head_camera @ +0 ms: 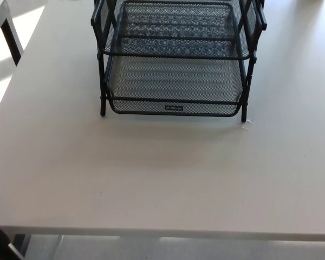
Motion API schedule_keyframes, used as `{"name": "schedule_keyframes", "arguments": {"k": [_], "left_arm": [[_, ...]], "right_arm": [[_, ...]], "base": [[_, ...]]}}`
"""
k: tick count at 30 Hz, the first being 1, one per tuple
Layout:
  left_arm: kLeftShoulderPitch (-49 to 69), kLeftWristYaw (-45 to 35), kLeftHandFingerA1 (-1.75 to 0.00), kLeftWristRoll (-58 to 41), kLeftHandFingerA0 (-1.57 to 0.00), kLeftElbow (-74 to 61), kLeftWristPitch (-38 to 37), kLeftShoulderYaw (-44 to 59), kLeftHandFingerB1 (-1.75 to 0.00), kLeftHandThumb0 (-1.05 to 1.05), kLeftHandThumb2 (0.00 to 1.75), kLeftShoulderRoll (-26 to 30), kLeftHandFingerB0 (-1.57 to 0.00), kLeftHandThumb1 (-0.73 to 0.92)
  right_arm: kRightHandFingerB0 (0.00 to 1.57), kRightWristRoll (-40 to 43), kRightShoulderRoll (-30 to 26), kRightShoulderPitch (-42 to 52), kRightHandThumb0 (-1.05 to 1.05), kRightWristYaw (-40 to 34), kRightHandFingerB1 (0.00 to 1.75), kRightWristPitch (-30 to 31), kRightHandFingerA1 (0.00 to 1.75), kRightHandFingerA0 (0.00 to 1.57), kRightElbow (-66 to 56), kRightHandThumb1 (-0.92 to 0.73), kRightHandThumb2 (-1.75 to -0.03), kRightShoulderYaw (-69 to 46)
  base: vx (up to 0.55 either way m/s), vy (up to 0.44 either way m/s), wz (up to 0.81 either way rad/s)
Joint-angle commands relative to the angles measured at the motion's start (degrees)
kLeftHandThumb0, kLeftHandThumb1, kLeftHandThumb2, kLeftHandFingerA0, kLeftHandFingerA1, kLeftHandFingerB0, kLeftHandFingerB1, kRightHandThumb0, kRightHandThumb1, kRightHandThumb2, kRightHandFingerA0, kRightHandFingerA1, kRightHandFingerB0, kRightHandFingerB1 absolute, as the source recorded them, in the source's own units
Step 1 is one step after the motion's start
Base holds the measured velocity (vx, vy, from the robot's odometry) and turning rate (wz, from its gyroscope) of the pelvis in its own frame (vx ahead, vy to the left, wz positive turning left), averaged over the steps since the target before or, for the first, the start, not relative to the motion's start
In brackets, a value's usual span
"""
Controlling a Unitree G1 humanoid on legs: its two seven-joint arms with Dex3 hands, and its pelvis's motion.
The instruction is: The robot uses its right hand to grab the drawer kept on the middle of the desk and pull it out towards the robot
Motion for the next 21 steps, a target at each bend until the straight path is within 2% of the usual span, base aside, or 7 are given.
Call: {"name": "schedule_keyframes", "arguments": {"k": [1, 5, 7, 14, 18, 19, 21], "left_arm": [[0.28, -1.12, -0.88, 0.4, -0.8, 0.57, -1.75, 0.79, -0.58, -0.33, 0.56, 0.25, -0.79, 0.54], [0.27, -1.16, -0.88, 0.97, -0.8, 0.35, -1.55, 0.84, -0.58, -0.34, 0.56, 0.21, -0.79, 0.55], [0.26, -1.17, -0.87, 1.08, -0.81, 0.3, -1.69, 0.86, -0.58, -0.33, 0.56, 0.19, -0.8, 0.54], [0.09, -1.68, -0.87, 0.64, -0.78, 0.58, -1.29, 1.14, -0.57, -0.34, 0.56, 0.04, -0.78, 0.55], [0.17, -1.67, -0.88, 0.65, -0.78, 0.38, -1.71, 1.19, -0.58, -0.36, 0.56, -0.12, -0.78, 0.55], [0.14, -1.25, -0.87, 1.07, -0.78, 0.59, -1.93, 1.18, -0.58, -0.35, 0.56, -0.22, -0.78, 0.55], [0.67, -1.62, -0.87, 0.75, -0.79, 0.32, -1.45, 1.43, -0.58, -0.35, 0.56, -0.2, -0.78, 0.55]], "right_arm": [[0.25, -0.13, -1.04, -0.75, -0.66, -0.56, 0.38, -1.14, 1.13, 0.6, 2.27, -0.61, -0.59, -0.09], [0.19, -0.43, -1.17, -0.34, -0.7, -1.33, 0.48, -2.11, 0.97, 0.64, 1.87, -0.49, -0.84, 0.02], [0.24, -0.66, -1.32, -0.22, -0.67, -1.3, 0.39, -1.95, 1.17, 0.61, 1.61, -0.61, -0.59, 0.16], [0.25, -0.82, -2.02, 1.48, -0.69, -1.32, 0.39, 0.57, 1.28, 0.61, -1.84, -0.61, -0.6, -0.53], [0.26, 0.39, -3.03, 1.62, -0.68, -0.04, 0.39, 0.94, 1.21, 0.61, -1.59, -0.62, -0.6, -1.89], [0.19, 1.83, -4.12, 1.81, -0.69, 1.33, 0.47, 0.56, 0.96, 0.61, -0.98, -0.5, -0.86, -3.22], [0.27, 2.14, -4.24, 1.96, -0.66, 1.56, 0.36, 0.06, 1.17, 0.57, -0.32, -0.62, -0.59, -3.78]], "base": [[0.0, 0.0, 0.0], [0.0, 0.0, 0.0], [0.0, 0.0, 0.0], [0.0, 0.0, 0.0], [0.0, 0.0, 0.0], [0.0, 0.0, 0.0], [0.0, 0.0, 0.0]]}}
